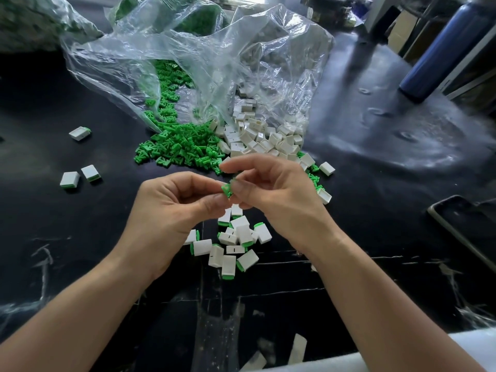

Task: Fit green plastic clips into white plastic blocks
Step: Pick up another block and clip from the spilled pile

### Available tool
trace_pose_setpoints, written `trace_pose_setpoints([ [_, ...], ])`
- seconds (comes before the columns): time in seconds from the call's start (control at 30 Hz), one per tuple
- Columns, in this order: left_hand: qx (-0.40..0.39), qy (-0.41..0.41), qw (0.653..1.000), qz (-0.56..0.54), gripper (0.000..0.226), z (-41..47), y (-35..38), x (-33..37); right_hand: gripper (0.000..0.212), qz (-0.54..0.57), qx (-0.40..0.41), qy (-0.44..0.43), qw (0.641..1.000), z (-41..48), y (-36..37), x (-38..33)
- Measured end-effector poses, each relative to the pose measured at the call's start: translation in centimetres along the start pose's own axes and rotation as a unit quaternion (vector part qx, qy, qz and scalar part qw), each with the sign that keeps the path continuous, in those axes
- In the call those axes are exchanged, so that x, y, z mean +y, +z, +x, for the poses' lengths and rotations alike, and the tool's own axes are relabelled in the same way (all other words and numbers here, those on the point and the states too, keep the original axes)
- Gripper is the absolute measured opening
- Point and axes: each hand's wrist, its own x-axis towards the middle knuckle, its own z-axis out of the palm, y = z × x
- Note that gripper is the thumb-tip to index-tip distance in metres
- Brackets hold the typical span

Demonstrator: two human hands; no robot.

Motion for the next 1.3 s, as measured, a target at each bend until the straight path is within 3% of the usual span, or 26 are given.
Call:
trace_pose_setpoints([
  [0.2,0.013,0.01,1.0,-0.005,0.006,0.02,-0.18,0.11,0.017,-0.073,0.011,-0.011,0.997,0.02,0.39,0.28],
  [0.4,0.02,0.007,1.0,-0.012,0.007,0.06,-0.24,0.07,0.029,-0.054,0.037,-0.012,0.998,0.12,-0.1,0.25],
  [0.53,0.022,-0.01,1.0,-0.006,0.037,0.09,-0.26,-0.12,0.023,-0.053,0.057,-0.009,0.997,0.21,-0.36,0.2],
  [0.73,0.012,-0.001,1.0,-0.016,0.017,-0.22,0.14,0.1,0.023,-0.024,0.072,-0.016,0.997,0.24,-0.06,0.11],
  [0.97,-0.001,-0.005,1.0,0.007,0.014,-0.26,0.34,0.14,0.023,0.017,0.062,-0.016,0.998,0.07,0.26,0.06],
  [1.3,0.0,0.007,0.999,0.035,0.013,-0.37,0.34,0.12,0.021,-0.019,0.068,-0.031,0.997,0.05,0.59,0.16],
])
